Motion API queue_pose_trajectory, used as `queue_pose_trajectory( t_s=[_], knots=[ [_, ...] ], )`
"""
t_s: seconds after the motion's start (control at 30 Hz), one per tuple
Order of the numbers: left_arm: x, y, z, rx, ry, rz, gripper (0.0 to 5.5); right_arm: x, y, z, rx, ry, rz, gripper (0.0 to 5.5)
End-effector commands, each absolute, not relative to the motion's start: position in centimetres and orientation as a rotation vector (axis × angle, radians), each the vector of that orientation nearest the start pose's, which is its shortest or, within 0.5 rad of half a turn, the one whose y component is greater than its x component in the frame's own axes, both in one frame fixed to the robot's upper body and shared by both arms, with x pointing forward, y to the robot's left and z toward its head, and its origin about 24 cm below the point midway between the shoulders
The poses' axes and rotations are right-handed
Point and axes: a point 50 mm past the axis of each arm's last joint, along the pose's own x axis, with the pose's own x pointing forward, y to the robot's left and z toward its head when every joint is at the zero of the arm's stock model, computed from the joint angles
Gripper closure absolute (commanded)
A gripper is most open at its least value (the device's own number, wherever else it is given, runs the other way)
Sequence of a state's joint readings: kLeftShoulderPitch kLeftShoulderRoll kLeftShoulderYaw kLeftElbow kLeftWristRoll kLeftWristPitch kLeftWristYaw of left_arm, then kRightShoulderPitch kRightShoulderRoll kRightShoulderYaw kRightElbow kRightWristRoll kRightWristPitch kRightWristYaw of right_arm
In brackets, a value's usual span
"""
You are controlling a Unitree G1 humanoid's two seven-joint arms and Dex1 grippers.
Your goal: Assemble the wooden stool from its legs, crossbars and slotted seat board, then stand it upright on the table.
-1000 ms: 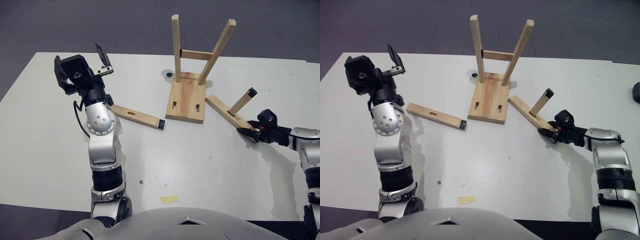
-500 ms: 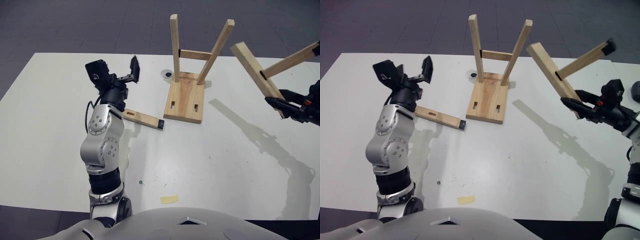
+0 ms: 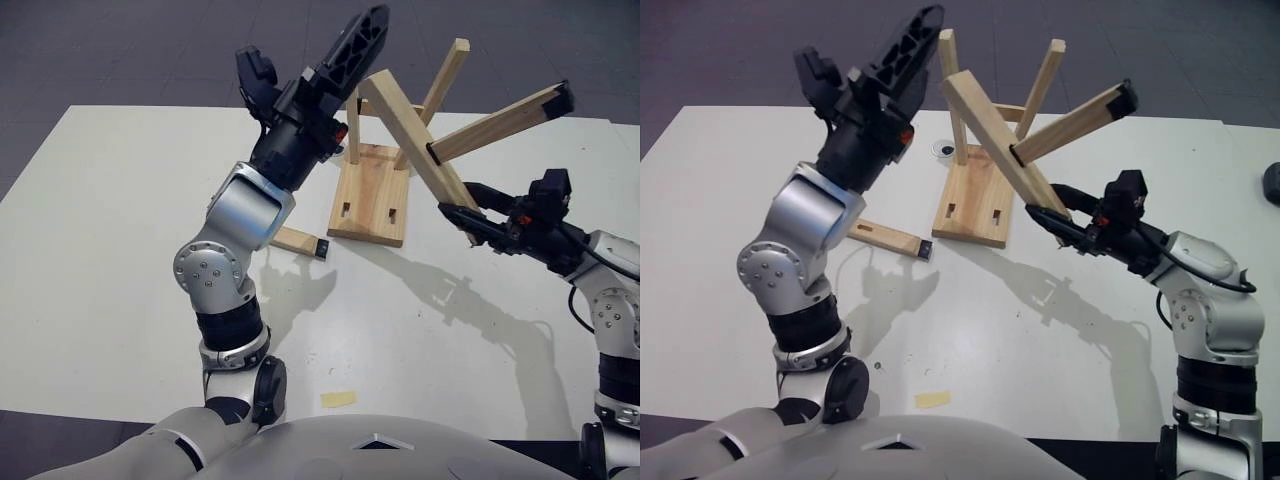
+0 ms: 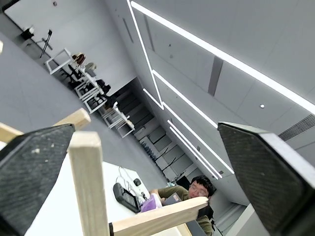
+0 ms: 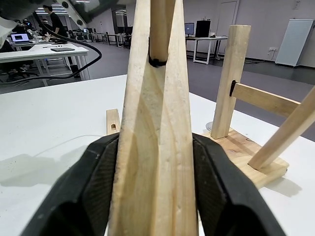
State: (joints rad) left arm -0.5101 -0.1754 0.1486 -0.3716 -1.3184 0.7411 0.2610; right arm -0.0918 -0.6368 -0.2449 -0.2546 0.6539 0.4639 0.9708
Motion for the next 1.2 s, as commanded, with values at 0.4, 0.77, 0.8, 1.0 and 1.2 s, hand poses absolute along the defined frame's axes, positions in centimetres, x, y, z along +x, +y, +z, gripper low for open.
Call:
queue_pose_trajectory(
  t_s=[0.4, 0.77, 0.8, 1.0, 1.2],
  knots=[
    [28.6, 6.0, 19.2, -1.026, 0.194, -0.673, 1.09, 24.1, -19.7, 15.3, -0.051, -0.048, 1.004, 3.42],
    [28.3, 6.6, 19.3, -1.038, 0.170, -0.673, 3.05, 24.7, -19.9, 15.0, -0.083, -0.049, 0.969, 3.42],
    [28.3, 6.5, 19.3, -1.039, 0.170, -0.676, 3.26, 24.8, -19.9, 15.0, -0.084, -0.050, 0.969, 3.42],
    [28.3, 6.4, 19.1, -1.024, 0.165, -0.673, 4.32, 24.9, -19.7, 14.9, -0.092, -0.049, 0.971, 3.43],
    [28.3, 6.3, 18.9, -0.991, 0.168, -0.665, 4.43, 25.0, -19.6, 14.7, -0.108, -0.044, 0.970, 3.43]
  ],
)
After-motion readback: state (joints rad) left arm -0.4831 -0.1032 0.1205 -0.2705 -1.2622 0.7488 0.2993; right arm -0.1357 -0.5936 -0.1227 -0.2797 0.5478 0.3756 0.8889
